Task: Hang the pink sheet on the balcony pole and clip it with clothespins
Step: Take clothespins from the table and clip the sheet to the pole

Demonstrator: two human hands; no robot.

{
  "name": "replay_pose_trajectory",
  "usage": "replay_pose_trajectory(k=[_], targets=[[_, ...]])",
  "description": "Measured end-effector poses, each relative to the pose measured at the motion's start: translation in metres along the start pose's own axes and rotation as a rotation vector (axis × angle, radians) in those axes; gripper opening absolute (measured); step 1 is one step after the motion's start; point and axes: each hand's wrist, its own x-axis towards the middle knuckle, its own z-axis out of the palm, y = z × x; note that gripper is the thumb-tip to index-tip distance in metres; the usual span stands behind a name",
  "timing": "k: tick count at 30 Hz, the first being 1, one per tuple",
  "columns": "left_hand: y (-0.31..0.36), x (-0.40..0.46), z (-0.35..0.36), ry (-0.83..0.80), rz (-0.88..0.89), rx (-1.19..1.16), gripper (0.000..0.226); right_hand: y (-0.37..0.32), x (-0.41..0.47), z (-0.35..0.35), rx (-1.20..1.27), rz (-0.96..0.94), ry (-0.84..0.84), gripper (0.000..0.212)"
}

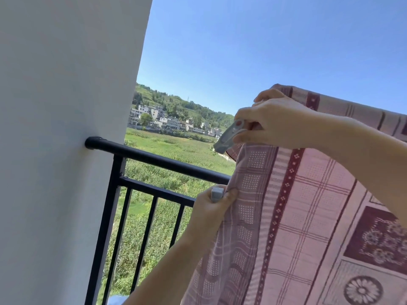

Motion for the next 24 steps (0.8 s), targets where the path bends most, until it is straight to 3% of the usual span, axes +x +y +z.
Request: replay_pose_trajectory(k=[3, 8, 12, 16, 19, 21, 24], targets=[[0.006, -0.001, -0.01, 0.077, 0.073, -0.015, 0.015, -0.004, 0.002, -0.012, 0.146, 0.014, -0.104, 0.059], [0.014, -0.007, -0.023, 0.118, 0.15, 0.102, 0.028, -0.015, 0.022, -0.024, 0.146, -0.005, -0.323, 0.024], [0.015, -0.004, -0.028, 0.063, 0.184, 0.177, 0.022, -0.029, 0.038, -0.005, 0.06, -0.035, -0.579, 0.024], [0.013, 0.001, -0.033, 0.071, 0.261, 0.328, 0.023, -0.043, 0.043, 0.008, -0.134, -0.084, -0.729, 0.032], [0.011, -0.001, -0.037, 0.111, 0.287, 0.397, 0.018, -0.051, 0.039, 0.014, -0.22, -0.063, -0.746, 0.041], [0.011, -0.007, -0.046, 0.194, 0.306, 0.38, 0.021, -0.051, 0.028, 0.017, -0.239, -0.026, -0.724, 0.061], [0.014, -0.026, -0.064, 0.252, 0.198, 0.065, 0.033, -0.05, -0.006, 0.017, -0.032, -0.014, -0.381, 0.077]])
